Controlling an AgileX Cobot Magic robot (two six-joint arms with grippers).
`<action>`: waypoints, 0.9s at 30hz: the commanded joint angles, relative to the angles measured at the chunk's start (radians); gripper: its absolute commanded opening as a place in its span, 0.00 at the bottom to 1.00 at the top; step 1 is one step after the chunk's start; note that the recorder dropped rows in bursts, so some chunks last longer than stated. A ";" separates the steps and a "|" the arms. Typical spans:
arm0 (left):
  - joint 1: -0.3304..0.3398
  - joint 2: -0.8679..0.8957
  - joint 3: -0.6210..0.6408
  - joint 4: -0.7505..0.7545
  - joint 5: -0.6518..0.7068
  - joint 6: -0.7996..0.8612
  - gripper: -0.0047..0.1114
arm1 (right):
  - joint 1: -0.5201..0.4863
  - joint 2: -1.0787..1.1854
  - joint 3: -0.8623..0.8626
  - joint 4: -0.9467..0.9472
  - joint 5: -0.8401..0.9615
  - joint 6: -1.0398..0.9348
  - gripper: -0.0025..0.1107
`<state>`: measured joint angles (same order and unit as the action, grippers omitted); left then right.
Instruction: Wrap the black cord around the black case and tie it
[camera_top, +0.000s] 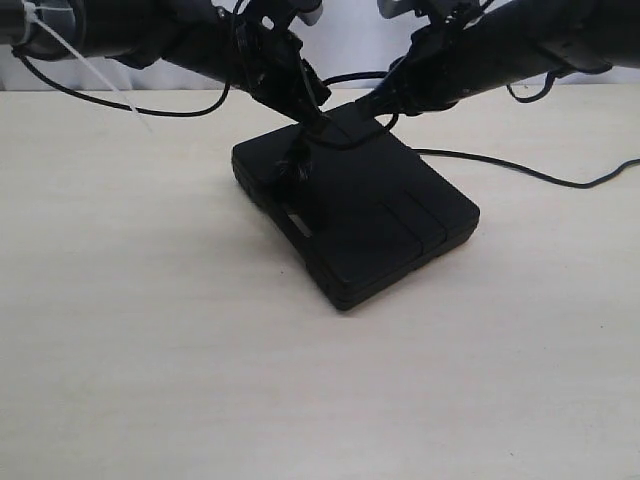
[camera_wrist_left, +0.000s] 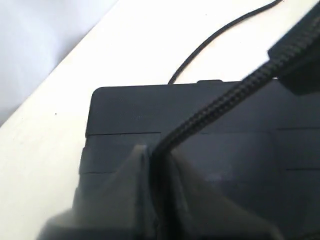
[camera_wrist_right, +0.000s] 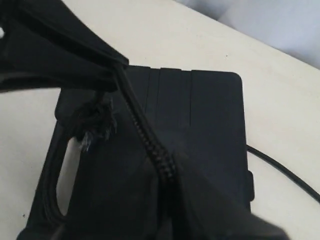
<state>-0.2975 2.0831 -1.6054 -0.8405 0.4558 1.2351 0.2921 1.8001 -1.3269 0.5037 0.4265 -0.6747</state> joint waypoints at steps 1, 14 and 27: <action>-0.006 0.003 0.000 -0.016 -0.044 -0.009 0.04 | -0.001 -0.012 -0.005 -0.139 0.026 0.089 0.15; -0.006 0.052 0.000 -0.035 -0.060 -0.009 0.04 | -0.026 -0.078 -0.098 -0.153 0.216 0.206 0.62; -0.006 0.052 0.000 -0.033 -0.021 -0.005 0.04 | -0.386 0.013 -0.115 -0.477 0.232 0.724 0.62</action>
<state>-0.3010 2.1369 -1.6054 -0.8676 0.4199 1.2325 0.0084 1.7519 -1.4414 0.0726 0.6251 -0.0599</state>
